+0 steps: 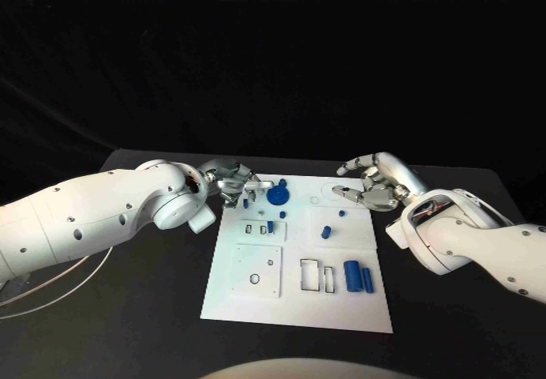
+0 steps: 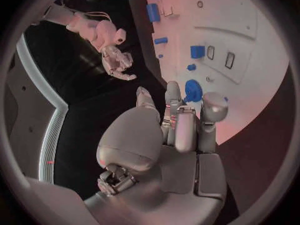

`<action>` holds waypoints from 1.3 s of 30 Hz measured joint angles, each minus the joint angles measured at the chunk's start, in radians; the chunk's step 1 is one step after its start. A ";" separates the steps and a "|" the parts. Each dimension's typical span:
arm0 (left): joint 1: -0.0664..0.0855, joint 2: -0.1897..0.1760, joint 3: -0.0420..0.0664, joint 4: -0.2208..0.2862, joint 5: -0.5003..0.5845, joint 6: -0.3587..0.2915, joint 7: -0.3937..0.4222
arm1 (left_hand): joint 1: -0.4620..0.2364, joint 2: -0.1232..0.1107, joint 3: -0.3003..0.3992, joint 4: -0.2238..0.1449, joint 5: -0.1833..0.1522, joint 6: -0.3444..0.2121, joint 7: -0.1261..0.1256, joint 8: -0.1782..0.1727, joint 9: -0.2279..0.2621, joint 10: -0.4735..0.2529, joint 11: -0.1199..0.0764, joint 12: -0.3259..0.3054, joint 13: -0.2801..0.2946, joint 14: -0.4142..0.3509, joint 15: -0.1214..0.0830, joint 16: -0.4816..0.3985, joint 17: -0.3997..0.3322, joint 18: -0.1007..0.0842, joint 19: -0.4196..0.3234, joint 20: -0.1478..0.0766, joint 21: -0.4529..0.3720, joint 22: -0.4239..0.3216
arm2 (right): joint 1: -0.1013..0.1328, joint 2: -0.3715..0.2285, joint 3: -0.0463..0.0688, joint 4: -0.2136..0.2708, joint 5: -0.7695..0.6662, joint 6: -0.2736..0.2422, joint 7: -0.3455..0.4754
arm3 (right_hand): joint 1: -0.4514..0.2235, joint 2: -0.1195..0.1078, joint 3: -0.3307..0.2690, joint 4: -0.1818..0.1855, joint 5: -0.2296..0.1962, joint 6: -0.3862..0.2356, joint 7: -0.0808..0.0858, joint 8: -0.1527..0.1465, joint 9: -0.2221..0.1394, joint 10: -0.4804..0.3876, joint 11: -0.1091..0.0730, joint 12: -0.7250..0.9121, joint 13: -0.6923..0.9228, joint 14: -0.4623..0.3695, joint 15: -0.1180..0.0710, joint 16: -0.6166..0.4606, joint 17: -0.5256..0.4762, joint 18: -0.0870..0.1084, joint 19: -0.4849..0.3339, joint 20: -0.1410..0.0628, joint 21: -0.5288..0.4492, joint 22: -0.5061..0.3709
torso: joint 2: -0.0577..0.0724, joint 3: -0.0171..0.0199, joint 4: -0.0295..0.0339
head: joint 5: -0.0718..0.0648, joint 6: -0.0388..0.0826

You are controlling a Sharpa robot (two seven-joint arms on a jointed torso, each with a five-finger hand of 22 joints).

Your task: Assemble the parts on the task board

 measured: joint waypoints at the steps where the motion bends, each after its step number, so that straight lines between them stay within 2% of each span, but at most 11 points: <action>1: 0.005 0.011 0.000 -0.003 -0.024 0.015 -0.031 | 0.003 -0.001 -0.001 0.013 0.000 -0.002 0.001 -0.002 -0.002 -0.013 0.003 0.014 0.008 0.000 0.003 0.028 0.000 0.000 0.019 0.002 0.025 0.038 | 0.001 -0.011 0.000 -0.002 0.014 0.003 0.002 | 0.000 0.000 0.000 0.000 0.000 0.000 0.000 0.003 0.001 0.000 0.000 0.000 0.000 0.000 0.000 0.000 0.000 0.000 0.000 0.000 0.000 0.000 | -0.002 0.0012 0.0003 | 0.000 -0.002; 3: 0.013 0.028 -0.001 -0.009 -0.057 0.037 -0.073 | 0.011 0.007 0.001 0.022 0.016 0.003 -0.003 -0.002 -0.002 -0.010 -0.001 0.078 0.041 0.000 0.003 0.080 0.000 -0.017 0.076 0.004 0.086 0.138 | 0.003 -0.023 0.000 -0.007 0.031 0.007 0.005 | 0.000 0.000 0.003 -0.003 0.000 0.000 0.000 0.003 0.001 0.000 0.000 0.000 0.000 0.000 0.000 0.000 0.000 0.000 0.000 0.000 0.000 0.000 | -0.004 0.0031 0.0012 | 0.000 -0.004; 5: 0.024 0.050 -0.006 -0.018 -0.095 0.063 -0.116 | 0.018 0.013 0.000 0.022 0.045 0.023 -0.014 -0.002 -0.005 0.085 -0.012 0.254 0.181 0.000 -0.002 0.093 0.000 -0.032 0.138 -0.002 0.147 0.221 | 0.005 -0.032 0.000 -0.015 0.047 0.012 0.006 | 0.000 0.000 0.003 -0.003 0.000 0.000 0.000 0.003 0.001 0.000 0.000 0.000 0.000 0.000 0.000 0.000 0.000 0.000 0.000 0.000 0.000 0.000 | -0.006 0.0050 0.0019 | 0.000 -0.007; 6: 0.030 0.060 -0.010 -0.022 -0.111 0.074 -0.132 | 0.018 0.013 0.000 0.022 0.049 0.046 -0.020 0.001 -0.006 0.141 -0.019 0.354 0.266 -0.001 -0.011 0.093 0.000 -0.047 0.170 -0.008 0.175 0.231 | 0.006 -0.035 0.000 -0.018 0.052 0.015 0.006 | 0.000 0.000 0.003 -0.003 0.000 0.000 0.000 0.003 0.001 0.000 0.000 0.000 0.000 0.000 0.000 0.000 0.000 0.000 0.000 0.000 0.003 0.000 | -0.007 0.0061 0.0020 | 0.001 -0.008; 8: 0.040 0.078 -0.019 -0.030 -0.143 0.095 -0.162 | 0.023 0.019 0.000 0.022 0.054 0.068 -0.031 0.003 -0.006 0.209 -0.029 0.483 0.382 0.001 -0.019 0.093 0.000 -0.054 0.194 -0.019 0.212 0.237 | 0.008 -0.038 0.000 -0.024 0.061 0.020 0.006 | 0.000 0.000 0.003 -0.003 0.000 0.000 0.000 0.003 0.001 0.000 0.000 0.000 0.000 0.000 0.000 0.000 0.000 0.000 0.000 0.000 0.004 0.000 | -0.009 0.0081 0.0025 | 0.002 -0.010; 9: 0.048 0.089 -0.025 -0.036 -0.164 0.110 -0.180 | 0.023 0.019 0.000 0.022 0.057 0.070 -0.032 0.003 -0.006 0.224 -0.030 0.514 0.409 0.001 -0.019 0.093 0.000 -0.055 0.197 -0.022 0.222 0.238 | 0.009 -0.039 0.000 -0.027 0.065 0.022 0.006 | 0.000 0.000 0.003 -0.003 0.004 0.000 0.000 0.003 0.001 0.000 0.000 0.000 0.000 0.000 0.000 0.000 0.000 0.000 0.000 0.000 0.004 0.000 | -0.009 0.0086 0.0025 | 0.002 -0.010; 10: 0.054 0.099 -0.030 -0.042 -0.179 0.120 -0.192 | 0.019 0.023 0.000 0.022 0.058 0.070 -0.033 -0.004 -0.006 0.236 -0.030 0.541 0.435 0.001 -0.019 0.093 0.000 -0.070 0.198 -0.023 0.230 0.238 | 0.010 -0.041 0.000 -0.030 0.070 0.025 0.006 | 0.000 0.000 0.003 -0.003 0.008 0.000 0.000 0.003 0.002 0.000 0.000 0.000 0.000 0.000 0.000 0.000 0.000 0.000 0.000 0.000 0.004 0.000 | -0.010 0.0100 0.0026 | 0.003 -0.010; 14: 0.076 0.139 -0.048 -0.065 -0.235 0.160 -0.231 | 0.004 0.038 0.000 0.022 0.036 0.068 -0.031 -0.023 -0.008 0.240 -0.031 0.563 0.458 0.001 -0.019 0.093 0.000 -0.070 0.198 -0.023 0.232 0.238 | 0.012 -0.043 0.000 -0.040 0.079 0.034 0.005 | 0.004 -0.004 0.012 -0.006 0.016 0.000 0.000 0.008 0.004 0.004 -0.004 0.000 0.000 0.000 0.000 0.000 0.000 0.000 0.000 0.000 0.004 0.000 | -0.011 0.0132 0.0038 | -0.001 -0.010; 18: 0.086 0.169 -0.057 -0.084 -0.273 0.194 -0.257 | -0.008 0.041 0.000 0.022 0.028 0.067 -0.030 -0.031 -0.010 0.240 -0.031 0.566 0.465 0.001 -0.019 0.093 0.000 -0.070 0.198 -0.023 0.232 0.238 | 0.014 -0.043 0.000 -0.047 0.084 0.040 0.003 | 0.006 -0.006 0.016 -0.008 0.023 0.000 0.000 0.015 0.005 0.004 -0.004 0.004 0.000 -0.004 -0.004 0.000 0.000 0.000 0.000 0.000 0.004 0.000 | -0.012 0.0162 0.0043 | -0.004 -0.013; 23: 0.089 0.191 -0.061 -0.100 -0.304 0.234 -0.281 | -0.029 0.062 0.000 0.022 0.019 0.067 -0.030 -0.043 -0.013 0.243 -0.029 0.583 0.478 0.000 -0.019 0.093 0.000 -0.070 0.198 -0.023 0.232 0.238 | 0.015 -0.043 0.000 -0.053 0.087 0.046 0.000 | 0.005 -0.006 0.016 -0.008 0.027 0.000 0.000 0.015 0.005 0.004 -0.004 0.004 0.000 -0.004 -0.004 0.000 0.000 0.000 0.000 0.000 0.004 0.000 | -0.012 0.0162 0.0045 | -0.002 -0.020; 39: 0.091 0.229 -0.072 -0.134 -0.356 0.328 -0.318 | -0.070 0.076 0.000 0.022 0.025 0.070 -0.027 -0.081 -0.026 0.256 -0.029 0.606 0.500 0.000 -0.019 0.093 0.000 -0.070 0.198 -0.023 0.245 0.237 | 0.016 -0.040 0.000 -0.066 0.088 0.054 -0.007 | 0.005 -0.006 0.019 -0.005 0.037 0.000 0.000 0.015 0.005 0.004 -0.004 0.008 0.000 -0.004 -0.004 0.000 0.000 0.000 -0.004 -0.004 0.008 0.000 | -0.010 0.0151 0.0044 | 0.006 -0.033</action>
